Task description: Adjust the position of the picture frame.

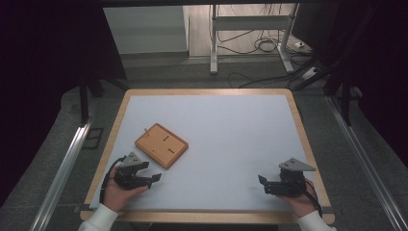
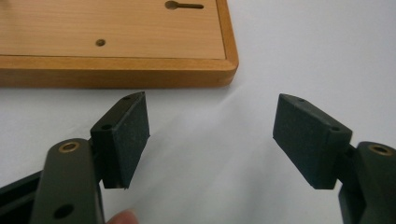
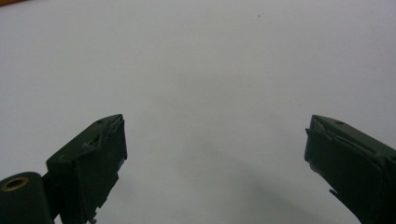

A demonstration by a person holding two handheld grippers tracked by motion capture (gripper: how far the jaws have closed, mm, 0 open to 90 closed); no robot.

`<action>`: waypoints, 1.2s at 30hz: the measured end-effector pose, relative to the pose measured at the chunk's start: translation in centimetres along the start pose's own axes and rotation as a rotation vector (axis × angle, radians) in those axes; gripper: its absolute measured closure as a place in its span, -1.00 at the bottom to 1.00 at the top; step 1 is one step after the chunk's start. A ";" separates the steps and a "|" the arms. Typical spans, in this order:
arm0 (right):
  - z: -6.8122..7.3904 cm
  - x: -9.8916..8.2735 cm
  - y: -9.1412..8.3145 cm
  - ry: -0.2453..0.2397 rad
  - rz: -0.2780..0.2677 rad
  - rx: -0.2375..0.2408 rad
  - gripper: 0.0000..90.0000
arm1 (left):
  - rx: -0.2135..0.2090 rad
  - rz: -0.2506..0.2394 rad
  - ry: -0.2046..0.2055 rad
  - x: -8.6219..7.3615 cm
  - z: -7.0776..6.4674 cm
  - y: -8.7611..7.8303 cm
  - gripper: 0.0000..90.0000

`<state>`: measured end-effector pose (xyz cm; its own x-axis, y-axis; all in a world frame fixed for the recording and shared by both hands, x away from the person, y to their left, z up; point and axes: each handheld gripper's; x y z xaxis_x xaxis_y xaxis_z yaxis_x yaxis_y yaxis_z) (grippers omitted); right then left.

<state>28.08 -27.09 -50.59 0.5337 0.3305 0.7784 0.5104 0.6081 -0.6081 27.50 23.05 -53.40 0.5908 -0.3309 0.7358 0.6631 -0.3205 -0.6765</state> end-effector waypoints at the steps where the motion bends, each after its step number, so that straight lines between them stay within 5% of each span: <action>1: 0.2 0.1 0.0 -0.003 -0.006 0.003 -0.87 | 0.001 0.000 0.000 0.0 0.0 0.0 -0.41; 9: 0.3 -0.1 -0.3 0.006 -0.014 -0.004 -0.84 | 0.011 0.003 0.005 0.1 0.1 -0.1 -0.41; 13: 1.1 -0.1 -0.4 -0.064 0.026 -0.051 -0.84 | 0.018 -0.034 0.002 0.3 0.3 -1.0 -0.35; 18: 2.1 0.0 -0.5 -0.085 0.032 -0.057 -0.84 | 0.024 -0.045 -0.009 0.1 0.4 -1.2 -0.36; 28: 1.3 -0.2 -0.2 -0.085 0.048 -0.032 -0.82 | 0.069 -0.063 -0.021 0.5 0.6 -1.2 -0.37; 36: 2.1 0.1 -0.9 -0.110 0.023 -0.049 -0.80 | 0.089 -0.083 -0.016 1.9 0.4 -1.2 -0.36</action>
<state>26.30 -26.10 -49.65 0.4696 0.4226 0.7751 0.5325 0.5647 -0.6305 28.04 23.18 -51.22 0.5390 -0.2917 0.7902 0.7480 -0.2656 -0.6083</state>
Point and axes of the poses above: each handheld gripper's, and its own axes: y roughly forward along the jaws, x roughly out of its top, z roughly to its left, and after that the axes turned 15 degrees about x, right-handed
